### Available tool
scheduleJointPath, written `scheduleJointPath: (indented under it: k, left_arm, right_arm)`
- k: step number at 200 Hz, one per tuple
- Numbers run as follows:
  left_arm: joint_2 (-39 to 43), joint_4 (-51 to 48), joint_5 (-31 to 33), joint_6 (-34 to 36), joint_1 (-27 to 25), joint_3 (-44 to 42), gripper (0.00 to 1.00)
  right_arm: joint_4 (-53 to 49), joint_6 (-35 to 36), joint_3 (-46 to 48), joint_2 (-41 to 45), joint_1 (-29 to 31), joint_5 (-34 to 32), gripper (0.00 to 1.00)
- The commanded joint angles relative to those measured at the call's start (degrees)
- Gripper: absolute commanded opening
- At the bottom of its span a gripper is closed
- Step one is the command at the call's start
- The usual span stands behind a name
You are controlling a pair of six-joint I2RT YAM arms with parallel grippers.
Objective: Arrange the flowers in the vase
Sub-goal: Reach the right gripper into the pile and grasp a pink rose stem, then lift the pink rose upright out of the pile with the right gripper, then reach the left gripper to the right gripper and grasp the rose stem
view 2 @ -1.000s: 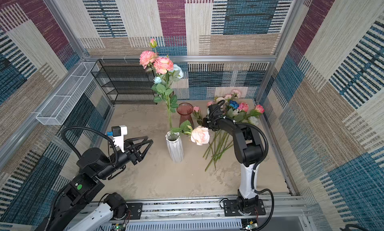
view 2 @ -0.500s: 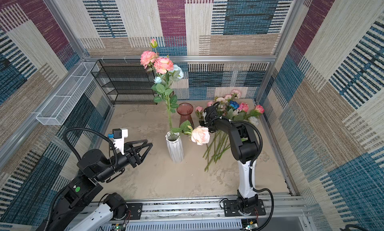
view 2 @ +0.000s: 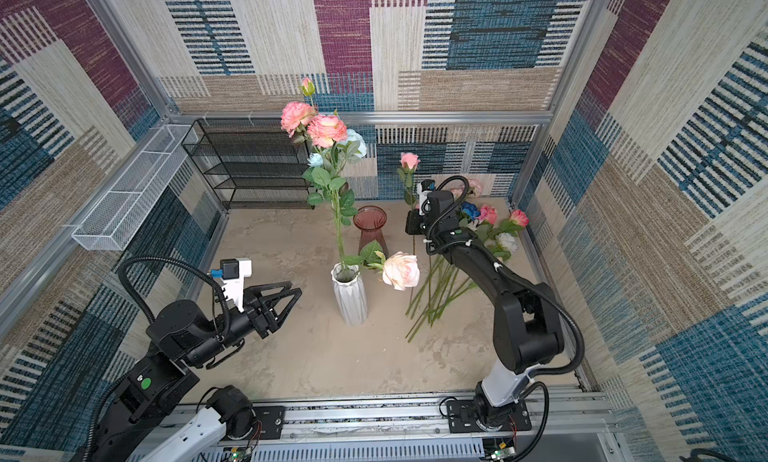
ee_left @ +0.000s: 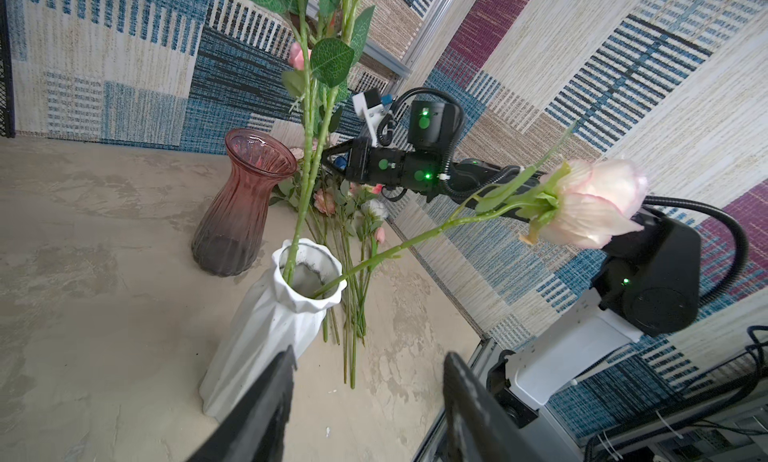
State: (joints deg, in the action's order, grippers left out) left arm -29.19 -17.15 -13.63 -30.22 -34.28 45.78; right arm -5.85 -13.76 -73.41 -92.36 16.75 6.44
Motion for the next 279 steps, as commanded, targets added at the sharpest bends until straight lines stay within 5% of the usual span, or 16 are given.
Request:
scheduleJointPath:
  k: [1,51,90,132,175,245,279]
  left_arm:
    - [-0.63,-1.34,0.19,-1.34,-0.08,1.86,0.59]
    - [-4.27,-2.56,-3.36,-0.65,-0.03,6.60,0.60]
    - [-12.16,-3.02,-10.39,2.53,-0.01,15.14,0.60]
    - [-27.40,-8.48,-17.54,10.99,-0.07,38.59,0.57]
    - [-46.76,-9.10,-29.96,11.48,-0.59,59.92,0.58]
    - [-73.91,-27.22,-29.19,20.76,-10.52,96.71,0.59]
    - [-79.78,-29.41,-29.99,21.55,-12.47,101.96,0.56]
  right_arm:
    - [3.26,-3.22,3.54,6.98,0.02,-6.19,0.00]
    - [-3.50,-8.15,10.00,26.30,0.11,-12.74,0.00]
    - [-4.28,-5.73,5.86,32.43,0.04,-5.35,0.00]
    - [-4.41,-2.24,-2.12,33.42,0.07,-0.06,0.00]
    - [-7.16,0.84,-8.55,32.55,0.09,7.73,0.00]
    - [-7.74,2.35,-9.94,34.26,0.08,10.45,0.00]
    - [-5.94,1.09,-11.18,33.81,0.10,12.71,0.00]
